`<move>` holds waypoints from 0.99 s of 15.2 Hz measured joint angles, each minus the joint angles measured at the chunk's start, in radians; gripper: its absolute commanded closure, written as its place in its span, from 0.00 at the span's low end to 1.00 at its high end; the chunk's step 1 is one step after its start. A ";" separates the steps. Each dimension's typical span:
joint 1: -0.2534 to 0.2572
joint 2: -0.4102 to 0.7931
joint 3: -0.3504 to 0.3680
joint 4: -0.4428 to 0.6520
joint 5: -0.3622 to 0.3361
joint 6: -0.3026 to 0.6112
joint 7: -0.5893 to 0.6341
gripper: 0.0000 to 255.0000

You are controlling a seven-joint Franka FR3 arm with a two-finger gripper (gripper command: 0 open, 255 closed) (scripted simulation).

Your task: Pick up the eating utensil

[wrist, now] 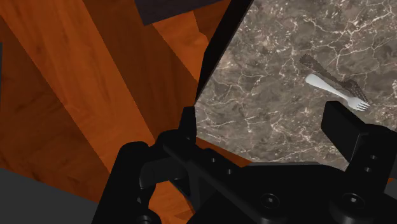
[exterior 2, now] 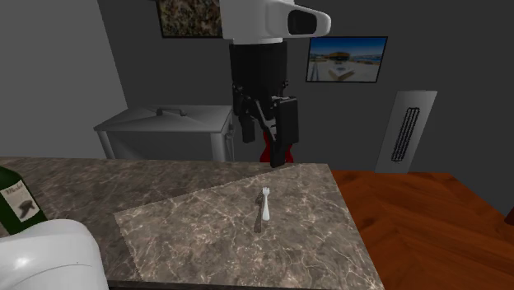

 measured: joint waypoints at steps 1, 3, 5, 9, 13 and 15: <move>0.000 0.000 0.000 0.000 0.000 0.000 0.000 0.00; 0.011 0.018 0.008 -0.023 0.005 0.042 -0.002 0.00; 0.027 0.047 0.017 -0.049 0.009 0.101 -0.009 0.00; 0.059 0.126 0.033 -0.101 0.014 0.241 -0.029 0.00; 0.090 0.218 0.052 -0.129 0.019 0.371 -0.046 0.00; 0.106 0.266 0.062 -0.141 0.020 0.437 -0.055 0.00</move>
